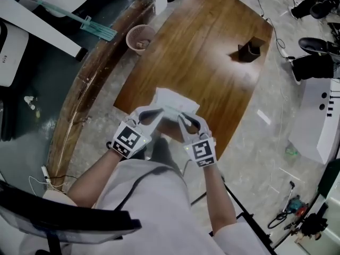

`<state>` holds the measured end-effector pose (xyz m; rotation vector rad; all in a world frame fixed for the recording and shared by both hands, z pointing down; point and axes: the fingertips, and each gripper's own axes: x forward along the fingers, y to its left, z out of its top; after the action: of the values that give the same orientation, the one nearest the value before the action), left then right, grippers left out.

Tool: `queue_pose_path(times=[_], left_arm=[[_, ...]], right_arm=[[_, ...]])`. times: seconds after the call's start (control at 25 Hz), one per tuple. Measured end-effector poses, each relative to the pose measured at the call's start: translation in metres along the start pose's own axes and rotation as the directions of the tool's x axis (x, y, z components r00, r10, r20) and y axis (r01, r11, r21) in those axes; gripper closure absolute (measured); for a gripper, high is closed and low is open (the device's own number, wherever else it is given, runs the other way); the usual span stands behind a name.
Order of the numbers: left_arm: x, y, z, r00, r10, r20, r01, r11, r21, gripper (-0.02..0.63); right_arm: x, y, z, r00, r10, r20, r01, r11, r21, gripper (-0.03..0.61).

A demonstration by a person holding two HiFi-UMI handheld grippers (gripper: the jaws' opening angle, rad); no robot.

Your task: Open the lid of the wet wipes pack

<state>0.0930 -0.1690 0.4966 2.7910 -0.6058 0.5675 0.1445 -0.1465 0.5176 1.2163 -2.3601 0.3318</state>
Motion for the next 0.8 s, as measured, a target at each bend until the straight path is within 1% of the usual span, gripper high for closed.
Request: queue_pose_path(times=[0.04,0.16,0.28,0.36,0.44,0.56,0.8], left_arm=[[0.004,0.001,-0.007,1.000,0.006,-0.011,-0.007,1.000,-0.006,0.607],[0.014,0.006,-0.021,0.999,0.027,-0.031,-0.028,0.999,-0.024,0.607],[0.021,0.010,-0.032,0.998,0.052,-0.042,-0.054,0.998,-0.033,0.607],[0.024,0.012,-0.041,0.996,0.072,-0.054,-0.074,0.997,-0.035,0.607],[0.028,0.013,-0.051,0.994,0.083,-0.071,-0.085,0.996,-0.030,0.607],[0.033,0.010,-0.066,0.993,0.072,-0.097,-0.074,0.997,-0.014,0.607],[0.048,0.004,-0.088,0.991,0.048,-0.126,-0.052,0.998,-0.026,0.609]], right_arm=[[0.004,0.000,-0.005,1.000,0.015,-0.014,-0.015,1.000,-0.015,0.512],[0.019,0.000,-0.017,0.997,0.052,-0.056,-0.056,0.995,-0.078,0.462],[0.032,0.000,-0.029,0.991,0.083,-0.103,-0.098,0.985,-0.143,0.398],[0.040,0.000,-0.037,0.986,0.098,-0.133,-0.120,0.978,-0.169,0.365],[0.046,-0.001,-0.043,0.982,0.103,-0.157,-0.133,0.972,-0.193,0.342],[0.055,-0.001,-0.050,0.976,0.109,-0.187,-0.151,0.962,-0.228,0.307],[0.066,-0.005,-0.054,0.968,0.115,-0.222,-0.170,0.953,-0.250,0.293]])
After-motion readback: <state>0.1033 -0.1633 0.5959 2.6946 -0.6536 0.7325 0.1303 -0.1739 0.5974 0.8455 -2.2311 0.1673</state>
